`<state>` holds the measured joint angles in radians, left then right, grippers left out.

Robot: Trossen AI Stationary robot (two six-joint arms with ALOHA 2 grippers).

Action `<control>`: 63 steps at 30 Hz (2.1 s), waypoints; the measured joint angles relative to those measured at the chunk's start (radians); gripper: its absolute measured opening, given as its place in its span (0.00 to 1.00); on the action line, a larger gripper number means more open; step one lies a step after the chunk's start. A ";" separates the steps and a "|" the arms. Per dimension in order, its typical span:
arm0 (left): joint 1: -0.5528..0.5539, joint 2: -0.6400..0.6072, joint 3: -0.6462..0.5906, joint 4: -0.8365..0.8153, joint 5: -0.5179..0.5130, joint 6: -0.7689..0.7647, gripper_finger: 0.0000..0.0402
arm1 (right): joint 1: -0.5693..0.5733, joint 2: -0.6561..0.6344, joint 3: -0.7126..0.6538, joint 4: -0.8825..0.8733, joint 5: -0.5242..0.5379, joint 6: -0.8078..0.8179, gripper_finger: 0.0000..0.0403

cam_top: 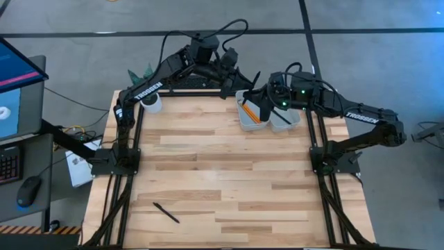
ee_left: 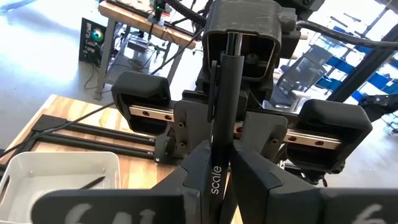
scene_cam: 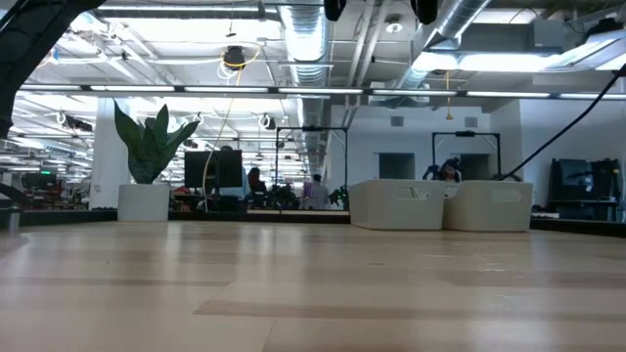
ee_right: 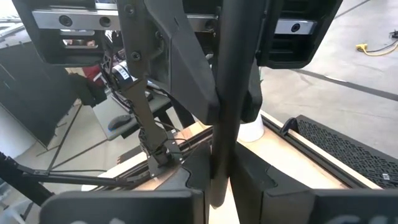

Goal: Sort pens & pencils
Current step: Put the top black pen into the right gray bin

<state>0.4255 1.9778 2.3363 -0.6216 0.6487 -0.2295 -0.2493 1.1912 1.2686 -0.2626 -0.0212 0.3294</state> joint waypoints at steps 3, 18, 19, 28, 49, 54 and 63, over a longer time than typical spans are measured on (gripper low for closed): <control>0.000 0.000 0.000 0.000 0.000 0.000 0.11 | 0.000 0.000 0.000 0.000 0.000 0.000 0.16; 0.000 0.001 -0.001 0.004 -0.006 0.009 0.11 | 0.000 0.000 0.000 0.000 0.000 0.000 0.16; 0.000 0.001 -0.001 0.005 -0.005 0.017 0.11 | 0.000 0.000 0.000 0.000 0.000 0.000 0.16; 0.000 0.002 -0.001 0.013 -0.007 0.065 0.20 | 0.000 0.000 0.000 0.002 -0.001 0.000 0.16; 0.069 -0.043 0.016 -0.031 0.032 0.199 0.23 | -0.042 0.001 0.001 -0.143 0.052 0.002 0.17; 0.087 -0.084 0.017 -0.034 -0.003 0.200 0.23 | -0.096 0.001 0.001 -0.217 0.053 -0.004 0.17; 0.100 -0.180 -0.047 -0.060 -0.101 0.222 0.23 | -0.223 0.001 0.001 -0.377 0.052 -0.024 0.17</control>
<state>0.5258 1.7973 2.2897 -0.6814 0.5474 -0.0073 -0.4723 1.1923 1.2694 -0.6392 0.0307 0.3054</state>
